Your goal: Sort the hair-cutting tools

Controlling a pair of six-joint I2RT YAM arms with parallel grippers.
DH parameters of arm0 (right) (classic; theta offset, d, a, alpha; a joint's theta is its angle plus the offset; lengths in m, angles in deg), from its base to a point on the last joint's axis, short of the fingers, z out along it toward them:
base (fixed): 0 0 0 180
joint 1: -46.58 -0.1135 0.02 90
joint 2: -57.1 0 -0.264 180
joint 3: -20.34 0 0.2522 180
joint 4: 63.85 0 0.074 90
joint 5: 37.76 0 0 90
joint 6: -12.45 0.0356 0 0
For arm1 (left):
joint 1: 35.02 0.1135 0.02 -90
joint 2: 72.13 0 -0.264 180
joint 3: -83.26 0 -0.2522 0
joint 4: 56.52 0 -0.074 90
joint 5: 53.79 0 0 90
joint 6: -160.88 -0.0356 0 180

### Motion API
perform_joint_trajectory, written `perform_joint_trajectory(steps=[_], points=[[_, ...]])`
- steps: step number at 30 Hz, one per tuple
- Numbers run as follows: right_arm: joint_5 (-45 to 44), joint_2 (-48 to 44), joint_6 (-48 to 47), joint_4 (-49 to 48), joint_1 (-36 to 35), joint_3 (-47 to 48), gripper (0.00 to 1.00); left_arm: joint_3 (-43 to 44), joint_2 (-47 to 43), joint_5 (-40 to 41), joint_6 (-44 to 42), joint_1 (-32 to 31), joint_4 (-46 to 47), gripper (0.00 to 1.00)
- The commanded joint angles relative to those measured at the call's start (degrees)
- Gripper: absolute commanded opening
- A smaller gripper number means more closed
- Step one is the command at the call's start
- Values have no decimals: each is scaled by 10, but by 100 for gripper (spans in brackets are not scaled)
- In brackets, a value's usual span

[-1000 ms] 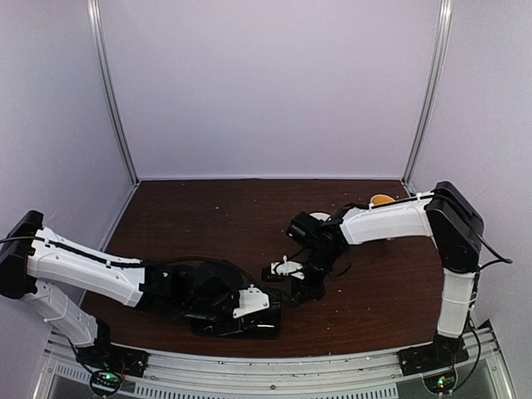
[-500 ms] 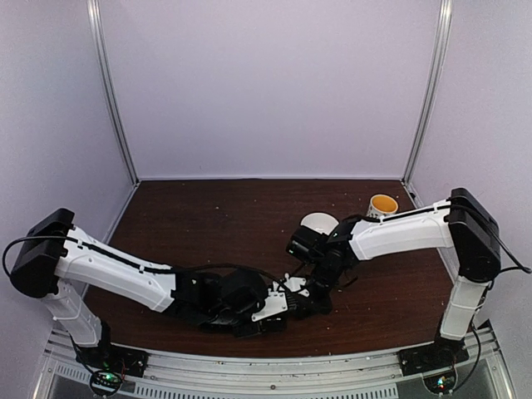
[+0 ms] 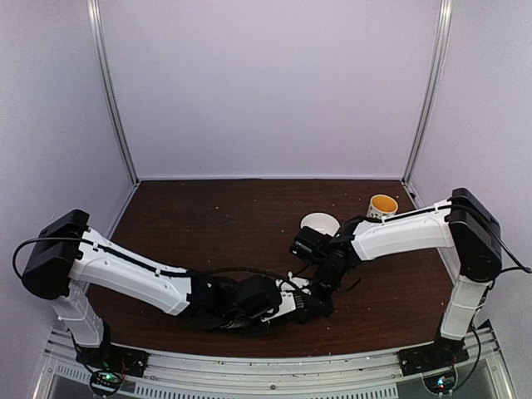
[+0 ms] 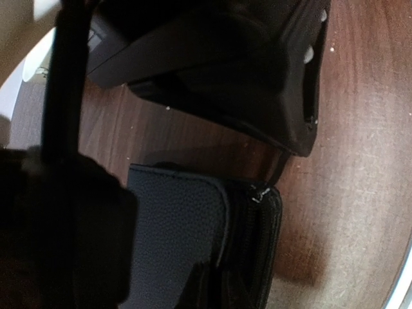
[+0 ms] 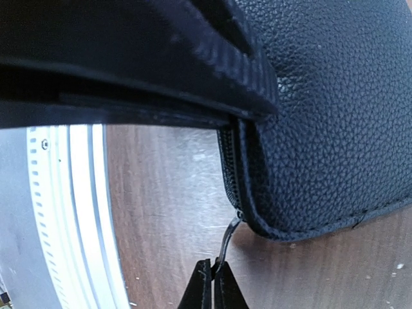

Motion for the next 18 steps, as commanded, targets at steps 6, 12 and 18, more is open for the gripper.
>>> perform_joint_trajectory(steps=[6, 12, 18], points=[[22, 23, 22, 2, 65, 67, 0, 19, -17, 58, 30, 36, -38, 34], [-74, 58, -25, 20, 97, 125, 0, 5, -119, 23, 48, 43, -78, 45], [-151, 91, 2, 11, 109, 173, 0, -76, -205, -8, 132, 101, -94, 46]])
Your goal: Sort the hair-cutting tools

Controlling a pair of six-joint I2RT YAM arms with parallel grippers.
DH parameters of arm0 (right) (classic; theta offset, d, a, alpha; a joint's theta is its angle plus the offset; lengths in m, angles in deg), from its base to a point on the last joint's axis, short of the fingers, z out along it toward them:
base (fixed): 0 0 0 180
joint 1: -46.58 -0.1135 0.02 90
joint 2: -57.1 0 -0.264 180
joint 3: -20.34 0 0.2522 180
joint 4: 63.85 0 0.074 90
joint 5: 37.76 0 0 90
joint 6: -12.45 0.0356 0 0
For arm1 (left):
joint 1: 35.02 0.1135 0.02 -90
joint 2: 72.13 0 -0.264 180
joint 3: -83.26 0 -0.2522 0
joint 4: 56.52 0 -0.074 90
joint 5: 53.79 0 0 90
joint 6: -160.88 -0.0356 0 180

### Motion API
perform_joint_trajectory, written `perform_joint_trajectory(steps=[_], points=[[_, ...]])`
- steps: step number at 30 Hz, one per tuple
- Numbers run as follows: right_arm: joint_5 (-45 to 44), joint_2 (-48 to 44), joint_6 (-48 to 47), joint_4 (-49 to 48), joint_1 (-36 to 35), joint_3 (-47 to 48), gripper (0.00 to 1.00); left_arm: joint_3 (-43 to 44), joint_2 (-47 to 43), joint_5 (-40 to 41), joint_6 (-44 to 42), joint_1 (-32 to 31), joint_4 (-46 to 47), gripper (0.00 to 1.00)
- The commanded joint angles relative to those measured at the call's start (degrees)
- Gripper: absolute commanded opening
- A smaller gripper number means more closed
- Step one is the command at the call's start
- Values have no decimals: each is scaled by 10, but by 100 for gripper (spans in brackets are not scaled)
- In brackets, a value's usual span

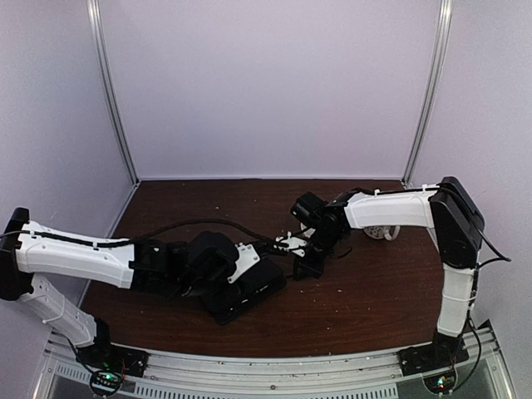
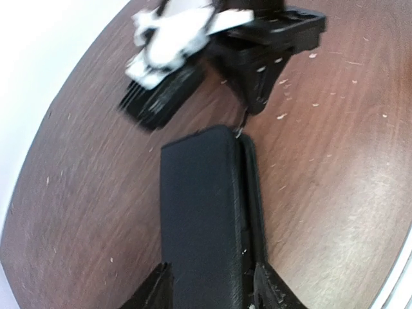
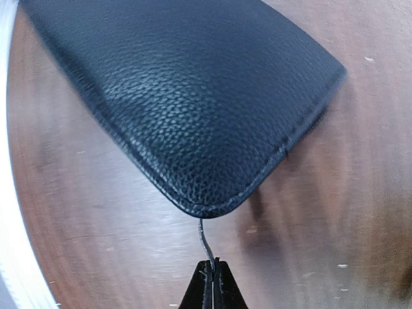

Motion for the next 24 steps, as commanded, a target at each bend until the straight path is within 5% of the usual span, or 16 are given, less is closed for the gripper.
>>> perform_joint_trajectory(steps=[1, 7, 24], points=[[-83, 27, 29, -2, 5, 48, 0, -68, -49, -39, 83, 56, -15, 47], [-76, 15, 45, -17, -20, 15, 0, -84, -38, -130, 128, 142, -27, 47], [-79, -7, 49, -51, -72, -45, 0, -81, 110, -261, 143, 158, 17, 34]])
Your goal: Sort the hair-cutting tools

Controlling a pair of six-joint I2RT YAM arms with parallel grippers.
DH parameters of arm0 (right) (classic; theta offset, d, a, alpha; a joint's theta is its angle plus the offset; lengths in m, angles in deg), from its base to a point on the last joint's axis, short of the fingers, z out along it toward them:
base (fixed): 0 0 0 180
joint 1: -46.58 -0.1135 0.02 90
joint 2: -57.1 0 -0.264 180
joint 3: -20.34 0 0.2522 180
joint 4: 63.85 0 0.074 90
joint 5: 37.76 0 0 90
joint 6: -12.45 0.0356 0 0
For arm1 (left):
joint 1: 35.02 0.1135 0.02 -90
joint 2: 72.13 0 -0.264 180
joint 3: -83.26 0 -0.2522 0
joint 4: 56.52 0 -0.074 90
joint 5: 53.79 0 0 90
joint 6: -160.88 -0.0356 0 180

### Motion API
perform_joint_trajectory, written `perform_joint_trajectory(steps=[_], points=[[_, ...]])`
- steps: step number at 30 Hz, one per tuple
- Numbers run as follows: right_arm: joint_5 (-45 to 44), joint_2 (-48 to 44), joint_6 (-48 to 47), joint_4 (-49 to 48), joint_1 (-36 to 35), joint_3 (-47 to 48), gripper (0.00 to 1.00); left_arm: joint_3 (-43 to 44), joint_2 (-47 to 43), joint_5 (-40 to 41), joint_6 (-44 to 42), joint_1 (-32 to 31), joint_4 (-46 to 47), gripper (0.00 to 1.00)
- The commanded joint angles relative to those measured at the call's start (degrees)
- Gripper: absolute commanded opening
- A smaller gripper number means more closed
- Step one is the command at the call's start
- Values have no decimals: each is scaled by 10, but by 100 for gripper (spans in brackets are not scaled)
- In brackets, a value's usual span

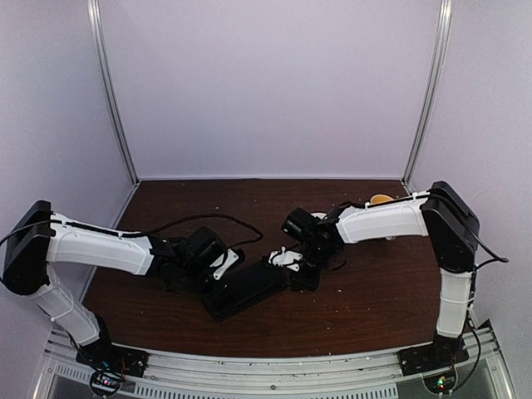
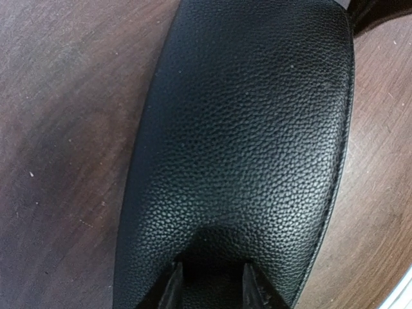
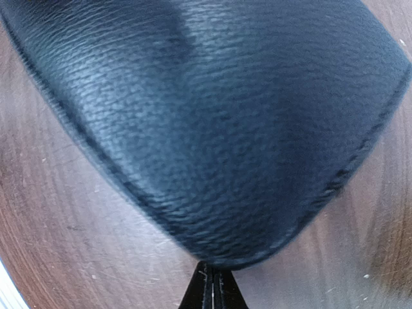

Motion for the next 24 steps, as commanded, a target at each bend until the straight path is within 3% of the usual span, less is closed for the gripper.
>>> perform_joint_trajectory(steps=[1, 8, 15, 17, 24], points=[[9, -36, 7, -17, -37, -33, 0, -9, 68, -66, 21, -5, 41, 32], [71, -43, 0, -36, -98, -53, 0, -32, 110, -96, 40, -5, 105, 17], [74, -24, 31, -73, -132, -38, 0, -37, 96, -94, 40, -5, 107, 13], [53, -21, 28, -65, -132, -41, 0, -39, 70, -86, 41, -4, 99, 18], [19, -58, 17, -56, -91, -91, 0, -25, -37, -33, 29, 34, 62, 49]])
